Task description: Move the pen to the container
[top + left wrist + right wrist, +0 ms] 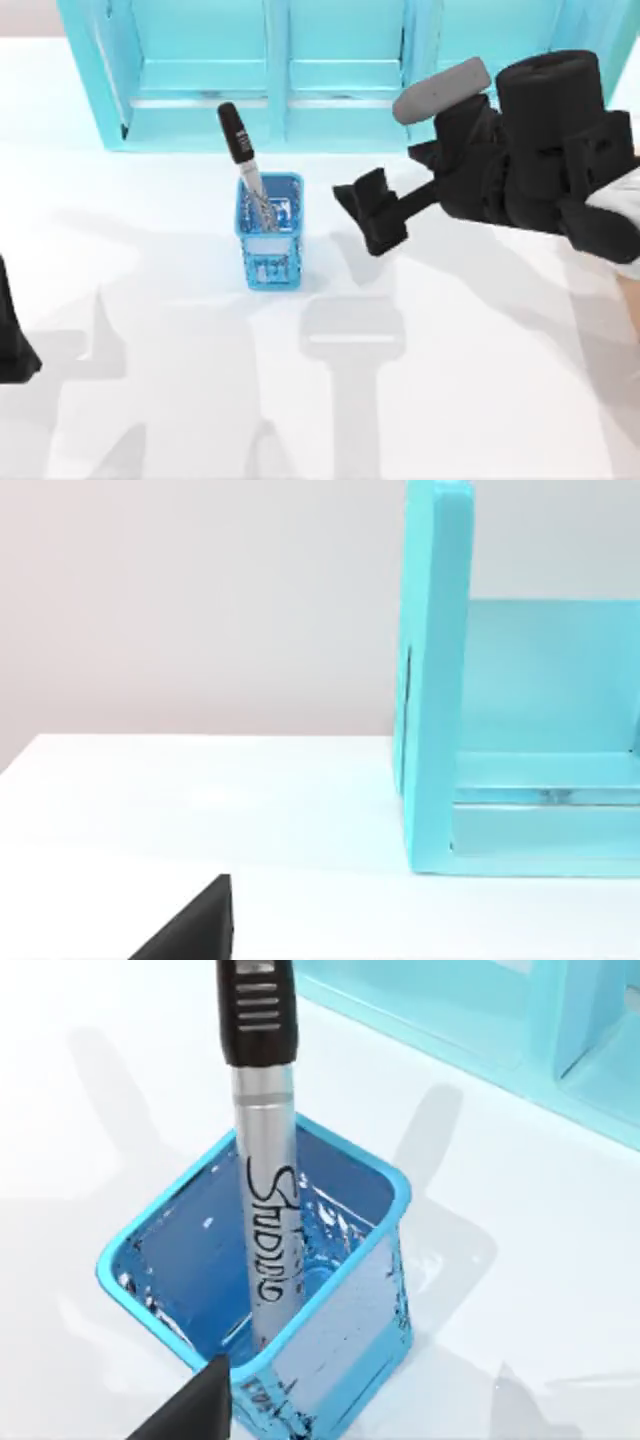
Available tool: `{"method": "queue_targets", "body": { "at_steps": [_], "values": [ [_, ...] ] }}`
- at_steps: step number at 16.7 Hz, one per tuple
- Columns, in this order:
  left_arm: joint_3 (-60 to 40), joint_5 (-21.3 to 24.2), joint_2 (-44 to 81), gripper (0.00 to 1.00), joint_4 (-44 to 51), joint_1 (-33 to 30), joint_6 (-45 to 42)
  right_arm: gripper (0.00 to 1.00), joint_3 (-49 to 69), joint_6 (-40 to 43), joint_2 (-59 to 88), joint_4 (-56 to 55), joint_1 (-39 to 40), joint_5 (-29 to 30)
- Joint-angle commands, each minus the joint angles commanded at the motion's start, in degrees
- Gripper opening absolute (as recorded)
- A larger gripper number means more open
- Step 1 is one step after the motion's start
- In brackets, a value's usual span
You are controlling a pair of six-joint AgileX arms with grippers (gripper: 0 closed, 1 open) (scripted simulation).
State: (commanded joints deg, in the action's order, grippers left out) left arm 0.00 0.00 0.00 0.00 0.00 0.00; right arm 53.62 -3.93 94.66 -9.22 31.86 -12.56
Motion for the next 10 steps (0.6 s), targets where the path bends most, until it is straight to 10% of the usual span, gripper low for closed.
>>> {"method": "queue_targets", "body": {
  "at_steps": [10],
  "values": [
    [0.00, 0.00, 0.00, 1.00, 0.00, 0.00, 0.00, 1.00, 8.21, -0.11, 11.79, -1.89, 4.70, -1.80]
  ]
}}
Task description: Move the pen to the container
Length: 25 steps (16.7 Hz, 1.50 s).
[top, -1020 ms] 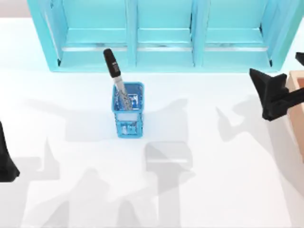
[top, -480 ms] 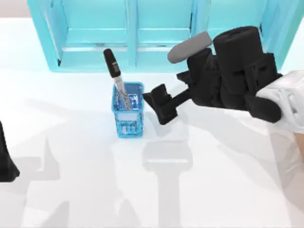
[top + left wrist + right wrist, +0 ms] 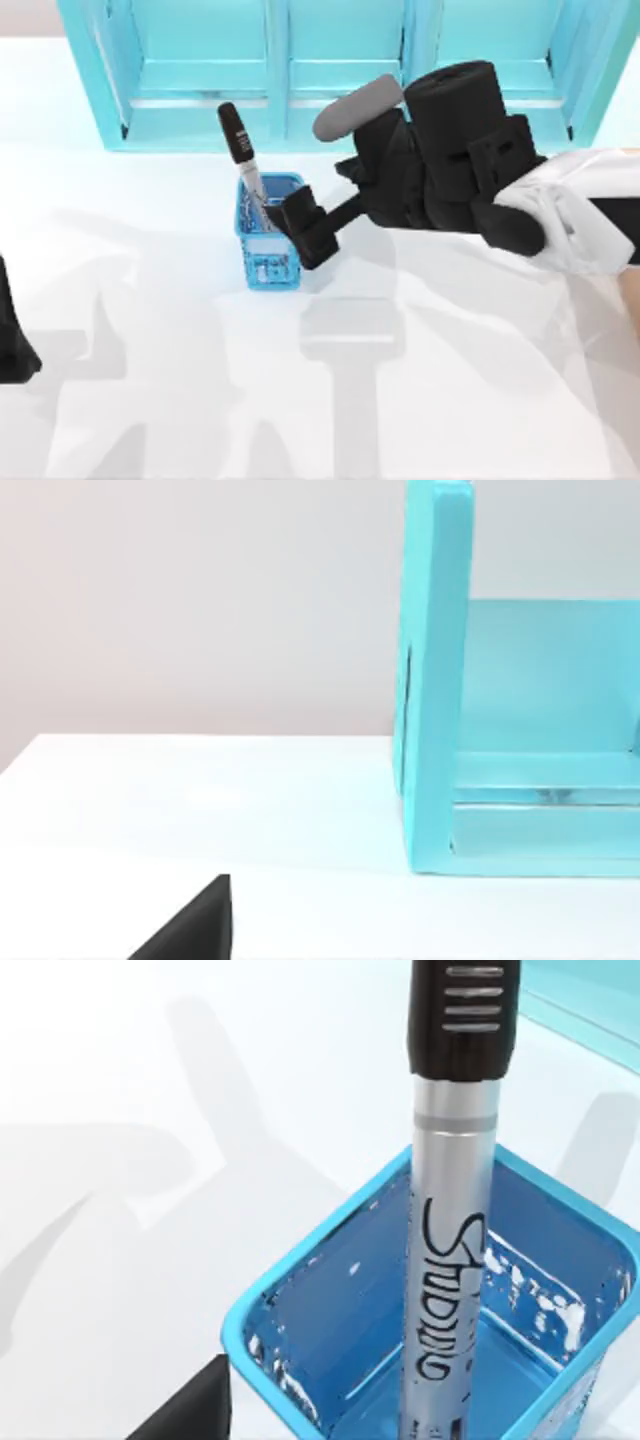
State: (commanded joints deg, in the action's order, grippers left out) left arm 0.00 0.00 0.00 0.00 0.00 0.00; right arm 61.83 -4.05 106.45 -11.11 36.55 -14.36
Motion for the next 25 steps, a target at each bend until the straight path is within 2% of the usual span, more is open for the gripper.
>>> {"method": "queue_targets", "body": {
  "at_steps": [4, 12, 17, 25],
  "values": [
    [0.00, 0.00, 0.00, 1.00, 0.00, 0.00, 0.00, 1.00, 1.99, -0.19, 2.12, -0.37, 0.31, 0.30],
    [0.00, 0.00, 0.00, 1.00, 0.00, 0.00, 0.00, 1.00, 18.20, -1.70, 20.72, -2.82, 2.93, 2.77],
    [0.00, 0.00, 0.00, 1.00, 0.00, 0.00, 0.00, 1.00, 18.78, -1.76, 21.32, -2.92, 3.05, 2.88],
    [0.00, 0.00, 0.00, 1.00, 0.00, 0.00, 0.00, 0.40, 18.78, -1.76, 21.32, -2.92, 3.05, 2.88]
  ]
}}
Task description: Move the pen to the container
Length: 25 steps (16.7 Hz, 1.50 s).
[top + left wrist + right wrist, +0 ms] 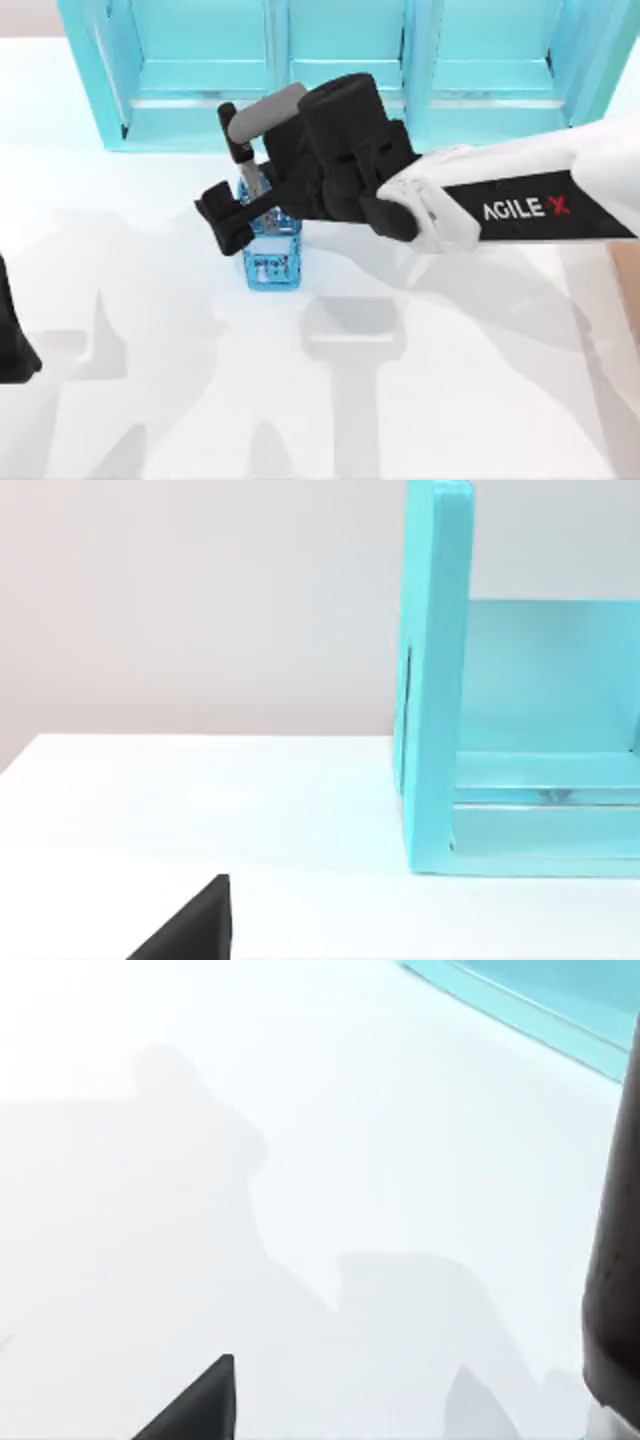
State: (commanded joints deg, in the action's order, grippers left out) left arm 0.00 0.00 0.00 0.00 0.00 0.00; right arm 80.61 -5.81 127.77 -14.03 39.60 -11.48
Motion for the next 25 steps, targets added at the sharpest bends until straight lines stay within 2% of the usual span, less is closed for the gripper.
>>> {"method": "queue_targets", "body": {
  "at_steps": [5, 6, 16, 19, 25],
  "values": [
    [0.00, 0.00, 0.00, 1.00, 0.00, 0.00, 0.00, 0.02, 0.00, 0.00, 0.00, 0.00, 0.00, 0.00],
    [0.00, 0.00, 0.00, 1.00, 0.00, 0.00, 0.00, 0.00, 0.00, 0.00, 0.00, 0.00, 0.00, 0.00],
    [0.00, 0.00, 0.00, 1.00, 0.00, 0.00, 0.00, 0.00, 1.08, 0.80, -1.56, 0.75, -1.13, -0.28],
    [0.00, 0.00, 0.00, 1.00, 0.00, 0.00, 0.00, 0.00, 0.26, 3.05, -6.86, 6.35, -5.68, -3.65],
    [0.00, 0.00, 0.00, 1.00, 0.00, 0.00, 0.00, 0.00, -0.38, 8.06, -24.18, 24.47, -14.59, -11.62]
  ]
}}
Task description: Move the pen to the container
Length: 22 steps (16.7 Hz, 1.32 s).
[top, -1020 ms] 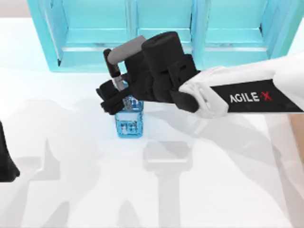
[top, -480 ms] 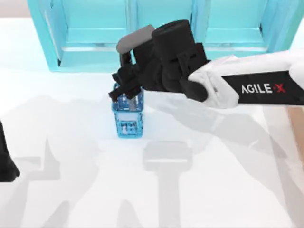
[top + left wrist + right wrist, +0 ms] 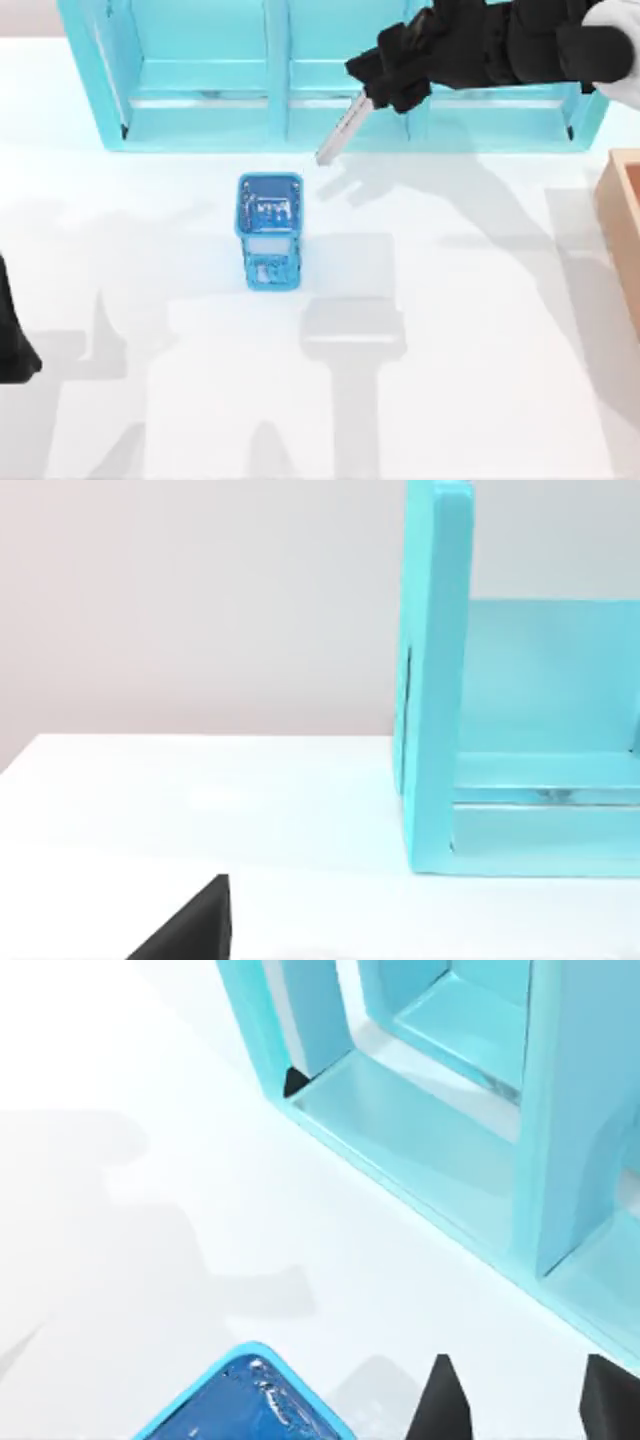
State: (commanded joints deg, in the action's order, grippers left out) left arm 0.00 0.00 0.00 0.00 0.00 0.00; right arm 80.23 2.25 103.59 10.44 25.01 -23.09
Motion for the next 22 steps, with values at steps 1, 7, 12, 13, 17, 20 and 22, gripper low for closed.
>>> {"method": "queue_targets", "body": {
  "at_steps": [1, 7, 12, 13, 17, 20, 22],
  "values": [
    [0.00, 0.00, 0.00, 1.00, 0.00, 0.00, 0.00, 0.00, -0.15, 0.91, -1.78, 1.80, -1.49, -1.48],
    [0.00, 0.00, 0.00, 1.00, 0.00, 0.00, 0.00, 0.00, -0.17, 2.01, -3.39, 3.48, -2.92, -3.05],
    [0.00, 0.00, 0.00, 1.00, 0.00, 0.00, 0.00, 0.00, -2.10, 7.12, -8.01, 9.81, -8.96, -0.24],
    [0.00, 0.00, 0.00, 1.00, 0.00, 0.00, 0.00, 0.00, -2.93, 8.80, -9.84, 12.74, -11.95, 0.89],
    [0.00, 0.00, 0.00, 1.00, 0.00, 0.00, 0.00, 0.00, -5.47, 16.07, -19.69, 27.07, -26.91, 4.23],
    [0.00, 0.00, 0.00, 1.00, 0.00, 0.00, 0.00, 0.00, -7.65, 21.97, -27.86, 36.73, -36.37, 5.99],
    [0.00, 0.00, 0.00, 1.00, 0.00, 0.00, 0.00, 0.00, -9.80, 25.52, -31.95, 40.78, -40.29, 7.48]
  ]
}}
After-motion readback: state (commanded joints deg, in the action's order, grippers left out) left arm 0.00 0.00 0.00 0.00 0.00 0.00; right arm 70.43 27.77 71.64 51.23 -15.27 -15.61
